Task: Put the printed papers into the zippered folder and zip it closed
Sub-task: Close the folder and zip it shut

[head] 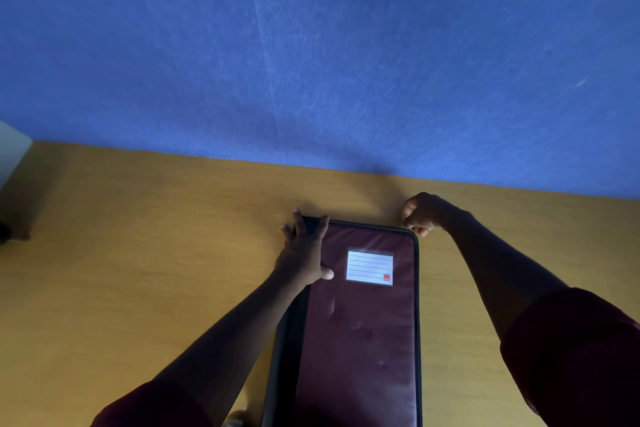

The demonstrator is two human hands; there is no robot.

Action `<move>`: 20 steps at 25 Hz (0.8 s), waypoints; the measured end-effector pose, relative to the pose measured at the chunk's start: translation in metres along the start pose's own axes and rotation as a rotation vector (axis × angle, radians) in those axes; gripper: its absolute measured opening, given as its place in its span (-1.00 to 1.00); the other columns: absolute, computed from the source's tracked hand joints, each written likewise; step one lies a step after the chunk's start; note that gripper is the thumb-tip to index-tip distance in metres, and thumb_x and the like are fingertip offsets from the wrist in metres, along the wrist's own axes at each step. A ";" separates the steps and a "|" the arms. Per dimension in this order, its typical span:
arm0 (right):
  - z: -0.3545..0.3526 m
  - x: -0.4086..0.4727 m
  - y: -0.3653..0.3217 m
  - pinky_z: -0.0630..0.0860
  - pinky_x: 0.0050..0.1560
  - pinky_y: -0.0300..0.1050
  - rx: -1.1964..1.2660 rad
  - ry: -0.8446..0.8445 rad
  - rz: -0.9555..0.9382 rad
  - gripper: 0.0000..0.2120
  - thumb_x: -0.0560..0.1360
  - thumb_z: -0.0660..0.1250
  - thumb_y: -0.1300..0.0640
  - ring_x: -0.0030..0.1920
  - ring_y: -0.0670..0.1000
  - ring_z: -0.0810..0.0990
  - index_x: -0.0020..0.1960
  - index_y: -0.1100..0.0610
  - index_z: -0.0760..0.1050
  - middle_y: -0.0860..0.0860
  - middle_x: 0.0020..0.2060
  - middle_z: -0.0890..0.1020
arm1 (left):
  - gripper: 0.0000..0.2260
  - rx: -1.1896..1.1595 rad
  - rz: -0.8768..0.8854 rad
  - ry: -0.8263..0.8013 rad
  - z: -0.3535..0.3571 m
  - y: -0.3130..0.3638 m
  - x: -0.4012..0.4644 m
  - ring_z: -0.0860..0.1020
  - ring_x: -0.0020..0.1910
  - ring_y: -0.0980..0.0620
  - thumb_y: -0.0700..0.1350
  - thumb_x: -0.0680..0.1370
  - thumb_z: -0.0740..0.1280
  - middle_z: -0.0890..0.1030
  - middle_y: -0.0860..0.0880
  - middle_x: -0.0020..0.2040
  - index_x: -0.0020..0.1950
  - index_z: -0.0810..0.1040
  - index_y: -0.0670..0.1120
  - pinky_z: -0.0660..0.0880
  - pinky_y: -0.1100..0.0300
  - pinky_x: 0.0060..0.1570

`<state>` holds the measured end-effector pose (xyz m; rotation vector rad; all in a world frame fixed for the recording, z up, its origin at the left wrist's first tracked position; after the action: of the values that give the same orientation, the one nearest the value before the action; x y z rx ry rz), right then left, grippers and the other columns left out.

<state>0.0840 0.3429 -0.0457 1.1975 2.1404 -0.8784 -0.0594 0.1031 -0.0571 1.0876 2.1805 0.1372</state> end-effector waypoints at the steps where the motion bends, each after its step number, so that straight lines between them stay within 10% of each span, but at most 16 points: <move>1: 0.001 0.003 -0.003 0.59 -0.35 -0.20 0.013 -0.022 0.026 -0.85 0.49 0.44 0.30 -0.26 0.02 0.67 0.03 0.15 0.56 0.11 -0.24 0.65 | 0.11 -0.001 -0.005 0.002 -0.001 -0.002 0.000 -0.22 0.55 -0.41 0.03 0.38 0.58 -0.47 -0.17 0.54 0.58 -0.25 0.24 0.41 -0.20 0.35; 20: 0.017 0.006 -0.075 0.46 -0.17 -0.13 0.085 0.333 0.155 -0.75 0.43 0.35 0.28 0.08 0.24 0.63 0.10 0.25 0.57 0.22 0.07 0.63 | 0.21 -0.108 -0.016 0.032 -0.012 -0.002 -0.004 -0.22 0.57 -0.33 0.01 0.36 0.61 -0.44 -0.15 0.56 0.59 -0.34 0.11 0.34 -0.14 0.42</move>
<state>0.0182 0.3031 -0.0400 1.6256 2.2430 -0.7501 -0.0667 0.1009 -0.0464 1.0134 2.1832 0.2632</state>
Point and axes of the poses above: each hand's wrist, its own x-axis towards the middle knuckle, its own z-axis out of the palm, y = z × x, the point moved 8 cm from there along x, towards the middle knuckle
